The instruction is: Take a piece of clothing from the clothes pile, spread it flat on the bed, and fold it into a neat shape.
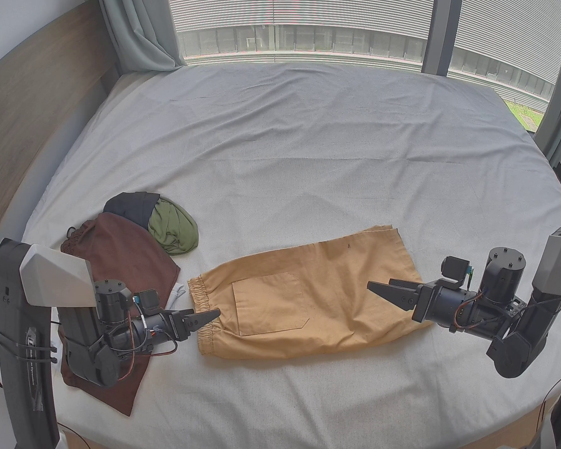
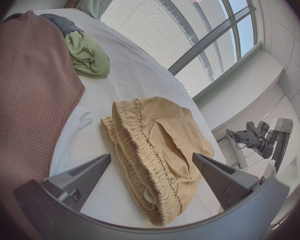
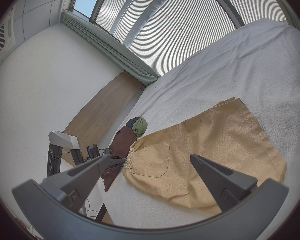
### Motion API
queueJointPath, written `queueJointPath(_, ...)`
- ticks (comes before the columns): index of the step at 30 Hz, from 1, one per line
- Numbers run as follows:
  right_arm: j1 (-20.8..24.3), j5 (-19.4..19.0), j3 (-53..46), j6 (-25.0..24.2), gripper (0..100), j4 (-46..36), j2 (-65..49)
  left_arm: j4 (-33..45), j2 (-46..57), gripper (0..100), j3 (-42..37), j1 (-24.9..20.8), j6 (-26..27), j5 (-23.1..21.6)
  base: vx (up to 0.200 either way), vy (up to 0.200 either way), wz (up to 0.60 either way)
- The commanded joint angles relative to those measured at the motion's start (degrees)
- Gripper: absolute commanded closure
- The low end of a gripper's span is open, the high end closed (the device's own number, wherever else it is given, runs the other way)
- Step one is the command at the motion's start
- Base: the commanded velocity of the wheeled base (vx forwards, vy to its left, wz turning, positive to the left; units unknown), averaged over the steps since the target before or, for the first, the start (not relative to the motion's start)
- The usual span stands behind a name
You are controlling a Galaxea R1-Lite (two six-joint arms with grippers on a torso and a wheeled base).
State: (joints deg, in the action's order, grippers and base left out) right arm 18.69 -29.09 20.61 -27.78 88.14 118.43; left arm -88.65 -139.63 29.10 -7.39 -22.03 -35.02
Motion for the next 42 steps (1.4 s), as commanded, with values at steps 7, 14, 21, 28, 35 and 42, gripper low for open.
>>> queueJointPath(7,-0.1,-0.1,0.0,0.0,0,0.0,0.5,0.0,-2.3,0,1.0,-0.4,-1.5,0.0,0.000,0.000,0.00)
queueJointPath(14,0.1,-0.1,0.0,0.0,0,0.0,0.8,0.0,-2.6,0,1.3,-2.1,-6.3,0.1,0.000,0.000,0.00)
queueJointPath(21,-0.1,-0.1,0.0,0.0,0,0.0,0.8,0.1,-2.6,0,4.5,-5.8,-14.8,8.7,0.000,0.000,0.00)
queueJointPath(28,-0.1,-0.1,0.0,0.0,0,0.0,0.7,0.0,-2.7,0,6.1,-8.0,-19.3,14.1,0.000,0.000,0.00)
queueJointPath(35,0.0,0.0,0.0,0.1,0,0.0,0.8,0.0,-3.3,0,6.1,-8.0,-19.2,14.1,0.000,0.000,0.00)
queueJointPath(42,-0.1,0.0,0.0,0.1,0,0.0,0.8,0.0,-3.4,0,6.0,-8.0,-19.1,14.1,0.000,0.000,0.00)
